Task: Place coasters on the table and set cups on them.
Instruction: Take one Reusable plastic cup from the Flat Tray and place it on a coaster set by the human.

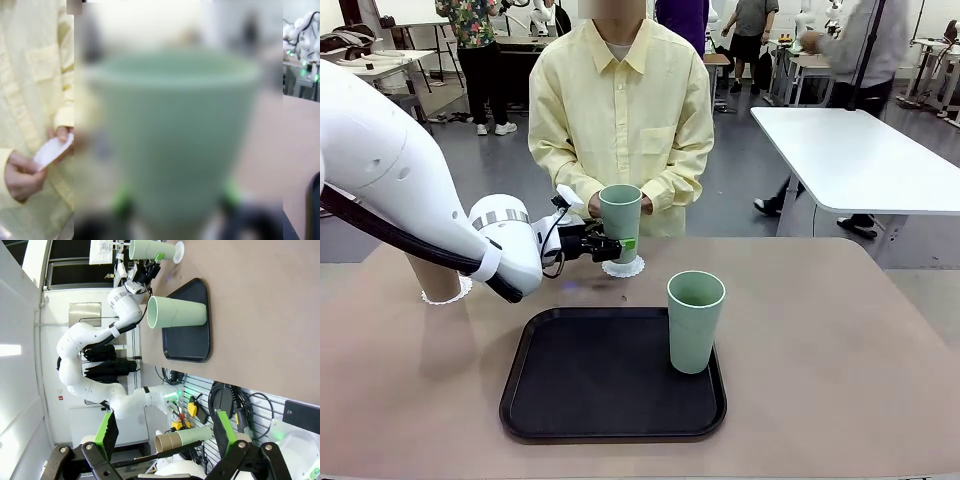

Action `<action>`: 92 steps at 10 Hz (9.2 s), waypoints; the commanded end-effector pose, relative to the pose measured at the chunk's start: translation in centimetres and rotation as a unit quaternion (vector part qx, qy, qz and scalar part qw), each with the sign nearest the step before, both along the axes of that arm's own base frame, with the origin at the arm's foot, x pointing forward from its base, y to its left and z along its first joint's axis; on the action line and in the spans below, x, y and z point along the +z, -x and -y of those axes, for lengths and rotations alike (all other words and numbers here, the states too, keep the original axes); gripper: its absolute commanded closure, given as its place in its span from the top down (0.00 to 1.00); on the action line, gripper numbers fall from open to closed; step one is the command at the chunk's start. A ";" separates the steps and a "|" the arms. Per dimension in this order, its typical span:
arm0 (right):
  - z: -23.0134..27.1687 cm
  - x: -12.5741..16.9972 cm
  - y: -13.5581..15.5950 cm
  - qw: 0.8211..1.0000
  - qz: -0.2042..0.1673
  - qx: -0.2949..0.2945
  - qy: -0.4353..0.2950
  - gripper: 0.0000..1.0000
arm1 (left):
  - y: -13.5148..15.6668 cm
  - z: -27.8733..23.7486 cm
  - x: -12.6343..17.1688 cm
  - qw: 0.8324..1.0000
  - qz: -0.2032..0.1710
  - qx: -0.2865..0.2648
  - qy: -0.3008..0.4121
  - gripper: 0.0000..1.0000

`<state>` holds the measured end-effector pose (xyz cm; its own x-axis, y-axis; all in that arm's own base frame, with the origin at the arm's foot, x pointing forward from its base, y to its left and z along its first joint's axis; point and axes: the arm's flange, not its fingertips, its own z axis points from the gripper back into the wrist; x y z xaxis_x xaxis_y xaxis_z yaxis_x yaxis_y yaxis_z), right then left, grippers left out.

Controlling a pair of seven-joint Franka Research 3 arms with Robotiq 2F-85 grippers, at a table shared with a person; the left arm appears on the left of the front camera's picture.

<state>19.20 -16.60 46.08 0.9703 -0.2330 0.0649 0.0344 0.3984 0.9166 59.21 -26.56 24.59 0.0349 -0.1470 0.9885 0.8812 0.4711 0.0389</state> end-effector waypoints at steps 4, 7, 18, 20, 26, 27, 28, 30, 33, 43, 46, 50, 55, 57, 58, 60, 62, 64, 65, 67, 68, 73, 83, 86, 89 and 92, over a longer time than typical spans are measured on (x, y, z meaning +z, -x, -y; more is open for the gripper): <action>0.1 -0.1 -0.1 1.000 0.011 0.004 -0.007 1.00 | 0.7 1.1 -2.4 1.000 0.010 0.009 -0.018 0.83; 0.1 -0.1 -0.1 1.000 0.011 0.004 -0.007 1.00 | 0.2 0.9 -2.0 1.000 -0.009 -0.005 -0.012 0.83; 0.1 -0.1 -0.1 1.000 0.011 0.004 -0.007 1.00 | 0.7 0.4 -1.5 1.000 -0.024 -0.016 -0.012 1.00; 0.1 -0.1 -0.1 1.000 0.011 0.004 -0.007 1.00 | 0.8 0.2 -1.3 0.999 -0.023 -0.016 -0.017 1.00; 0.1 -0.1 -0.1 1.000 0.011 0.004 -0.007 1.00 | 0.6 -0.5 -1.3 0.998 -0.036 -0.004 -0.059 1.00; 0.1 -0.1 -0.1 1.000 0.011 0.004 -0.007 1.00 | 0.7 -0.6 -1.2 0.997 -0.038 0.000 -0.065 1.00; 0.1 -0.1 -0.1 1.000 0.011 0.004 -0.007 1.00 | 0.8 -1.0 -1.0 0.996 -0.046 0.006 -0.072 1.00; 0.1 -0.1 -0.1 1.000 0.011 0.004 -0.007 1.00 | 1.2 -1.9 -0.7 0.994 -0.048 0.021 -0.101 1.00; 0.1 -0.1 -0.1 1.000 0.011 0.004 -0.007 1.00 | 2.3 -4.0 0.9 0.983 -0.066 0.042 -0.167 1.00; 0.1 -0.1 -0.1 1.000 0.011 0.004 -0.007 1.00 | 14.5 -9.0 20.2 0.892 -0.025 0.009 -0.451 1.00; 0.1 -0.1 -0.1 1.000 0.011 0.004 -0.007 1.00 | 17.0 -11.1 24.0 0.861 -0.048 0.016 -0.505 1.00; 0.1 -0.1 -0.1 1.000 0.011 0.004 -0.007 1.00 | 18.1 -13.4 25.8 0.836 -0.094 -0.029 -0.539 1.00; 0.1 -0.1 -0.1 1.000 0.011 0.004 -0.007 1.00 | 18.3 -13.9 25.9 0.833 -0.105 -0.028 -0.543 1.00; 0.1 -0.1 -0.1 1.000 0.011 0.004 -0.007 1.00 | 18.3 -13.9 25.9 0.833 -0.105 -0.028 -0.543 1.00; 0.1 -0.1 -0.1 1.000 0.011 0.004 -0.007 1.00 | 18.3 -13.9 25.9 0.833 -0.105 -0.028 -0.543 1.00; 0.1 -0.1 -0.1 1.000 0.011 0.004 -0.007 1.00 | 18.3 -13.9 25.9 0.833 -0.105 -0.028 -0.543 1.00; 0.1 -0.1 -0.1 1.000 0.011 0.004 -0.007 1.00 | 18.3 -13.9 25.9 0.833 -0.105 -0.028 -0.543 1.00; 0.1 -0.1 -0.1 1.000 0.011 0.004 -0.007 1.00 | 18.2 -14.1 25.7 0.837 -0.105 -0.032 -0.536 1.00; 0.1 -0.1 -0.1 1.000 0.011 0.004 -0.007 1.00 | 19.0 -14.7 25.1 0.842 -0.155 0.049 -0.513 1.00; 0.1 -0.1 -0.1 1.000 0.011 0.004 -0.007 1.00 | 20.6 -17.5 24.5 0.865 -0.295 0.160 -0.374 1.00; 0.1 -0.1 -0.1 1.000 0.011 0.004 -0.007 1.00 | 21.4 -19.3 24.7 0.855 -0.351 0.183 -0.336 1.00; 0.1 -0.1 -0.1 1.000 0.011 0.004 -0.007 1.00 | 21.9 -22.6 25.1 0.831 -0.407 0.211 -0.314 1.00; 0.1 -0.1 -0.1 1.000 0.011 0.004 -0.007 1.00 | 20.5 -45.4 19.5 0.826 -0.554 -0.055 0.084 1.00; 0.1 -0.1 -0.1 1.000 0.011 0.004 -0.007 1.00 | 21.8 -47.3 18.4 0.844 -0.519 -0.093 0.103 1.00; 0.1 -0.1 -0.1 1.000 0.011 0.004 -0.007 1.00 | 21.7 -46.5 18.2 0.822 -0.558 -0.066 0.094 1.00; 0.1 -0.1 -0.1 1.000 0.011 0.004 -0.007 1.00 | 21.7 -46.5 18.2 0.822 -0.558 -0.066 0.094 1.00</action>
